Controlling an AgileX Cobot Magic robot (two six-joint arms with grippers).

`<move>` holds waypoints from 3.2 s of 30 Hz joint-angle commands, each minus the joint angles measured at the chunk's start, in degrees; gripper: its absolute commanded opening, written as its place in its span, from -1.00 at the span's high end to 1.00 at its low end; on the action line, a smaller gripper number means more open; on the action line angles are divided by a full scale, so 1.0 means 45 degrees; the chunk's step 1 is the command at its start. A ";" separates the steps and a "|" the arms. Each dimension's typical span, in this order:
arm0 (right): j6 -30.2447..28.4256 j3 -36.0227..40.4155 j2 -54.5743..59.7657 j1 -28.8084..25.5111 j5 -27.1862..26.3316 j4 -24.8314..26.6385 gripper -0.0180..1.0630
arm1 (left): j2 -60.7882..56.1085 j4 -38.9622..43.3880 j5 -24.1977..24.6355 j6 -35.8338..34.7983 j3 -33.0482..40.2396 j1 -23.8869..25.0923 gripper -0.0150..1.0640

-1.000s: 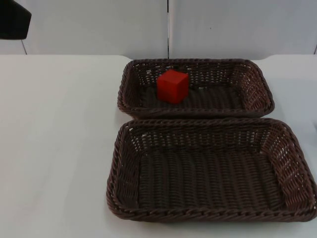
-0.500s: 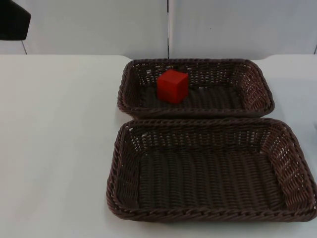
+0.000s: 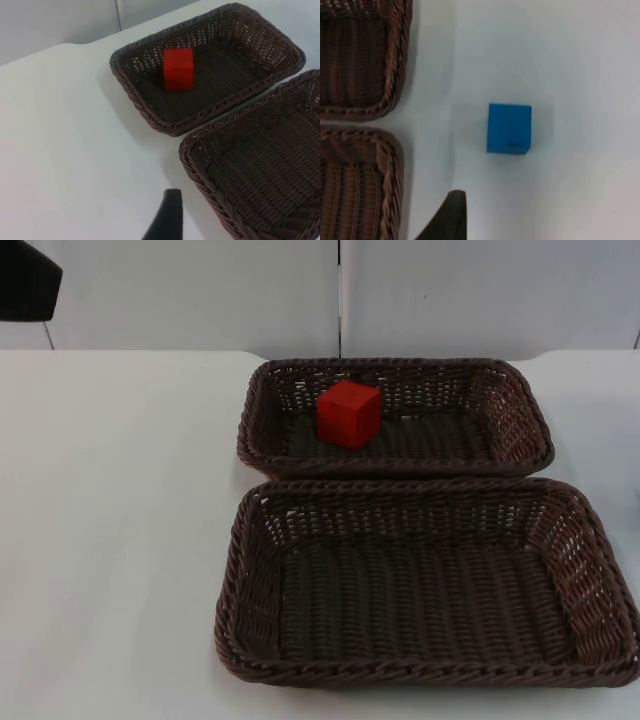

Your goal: Pick up one cube with the left hand and place it into the upper basket. Pick up one cube with the right hand and place it into the lower basket.

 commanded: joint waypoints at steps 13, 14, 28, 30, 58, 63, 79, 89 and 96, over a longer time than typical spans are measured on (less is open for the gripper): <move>0.0198 -0.1929 0.3636 -0.0065 -0.0975 0.0308 -0.98 | -0.0094 0.0076 -0.0028 -0.0055 0.0055 -0.0048 -0.47; 0.0339 -0.1929 0.3936 -0.0065 -0.1165 0.0308 -0.98 | -0.0094 0.0101 -0.0028 -0.0055 0.0055 -0.0048 -0.47; 0.1262 -0.1929 0.6867 -0.0065 -0.2566 0.0284 -0.98 | -0.0094 0.0101 -0.0028 -0.0055 0.0055 -0.0048 -0.47; 0.1262 -0.1929 0.7293 -0.0065 -0.2869 0.0284 -0.98 | -0.0094 0.0101 -0.0028 -0.0055 0.0055 -0.0048 -0.47; 0.1605 -0.1929 1.0960 -0.0065 -0.6152 -0.0400 -0.98 | -0.0094 0.0156 -0.0053 -0.0018 0.0055 -0.0048 -0.47; 0.1605 -0.1929 1.1106 -0.0065 -0.6077 -0.0400 -0.69 | -0.0094 0.0156 -0.0112 0.0006 0.0055 -0.0048 -0.47; 0.1605 -0.1929 1.0167 -0.0065 -0.4834 -0.0400 0.97 | -0.0094 0.0206 -0.0162 0.0034 0.0055 -0.0048 -0.47; 0.1320 -0.1929 0.7437 -0.0065 -0.3426 -0.0400 0.97 | -0.0094 0.0151 -0.0118 0.0034 0.0055 -0.0048 -0.47; 0.1234 -0.1929 0.5158 -0.0065 -0.2340 -0.0400 0.97 | -0.0094 0.0151 -0.0118 0.0034 0.0055 -0.0048 -0.47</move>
